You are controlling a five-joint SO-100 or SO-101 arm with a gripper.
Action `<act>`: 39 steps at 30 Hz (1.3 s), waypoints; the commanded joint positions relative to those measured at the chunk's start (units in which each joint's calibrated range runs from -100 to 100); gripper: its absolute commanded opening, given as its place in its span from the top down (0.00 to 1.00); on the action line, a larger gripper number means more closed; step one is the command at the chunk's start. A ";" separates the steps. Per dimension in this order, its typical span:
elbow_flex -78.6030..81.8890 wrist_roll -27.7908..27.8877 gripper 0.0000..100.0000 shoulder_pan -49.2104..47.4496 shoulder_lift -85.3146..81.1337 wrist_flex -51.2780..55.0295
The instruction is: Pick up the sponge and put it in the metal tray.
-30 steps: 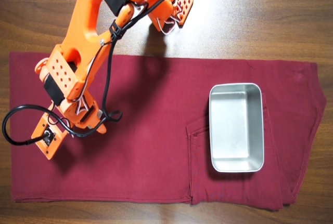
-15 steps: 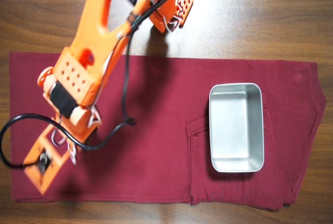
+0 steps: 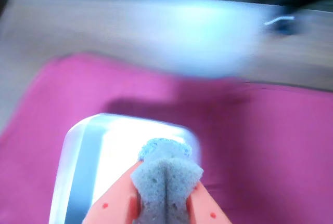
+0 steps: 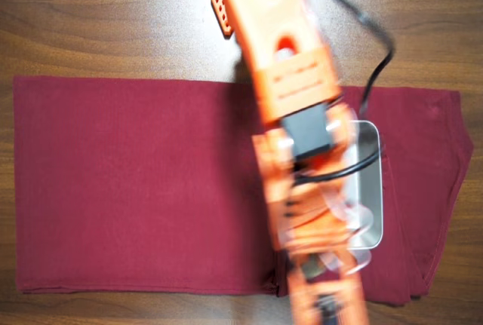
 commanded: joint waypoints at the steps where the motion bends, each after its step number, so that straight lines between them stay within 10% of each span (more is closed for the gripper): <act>1: 0.34 -2.15 1.00 -11.03 -0.71 3.52; 15: 4.62 -6.06 0.98 -15.64 2.22 10.06; 18: 4.62 -6.69 0.73 -14.30 2.93 9.33; 24: 3.89 -6.89 0.52 -12.19 4.17 8.59; 39: 4.07 -7.33 0.45 -11.99 4.70 7.85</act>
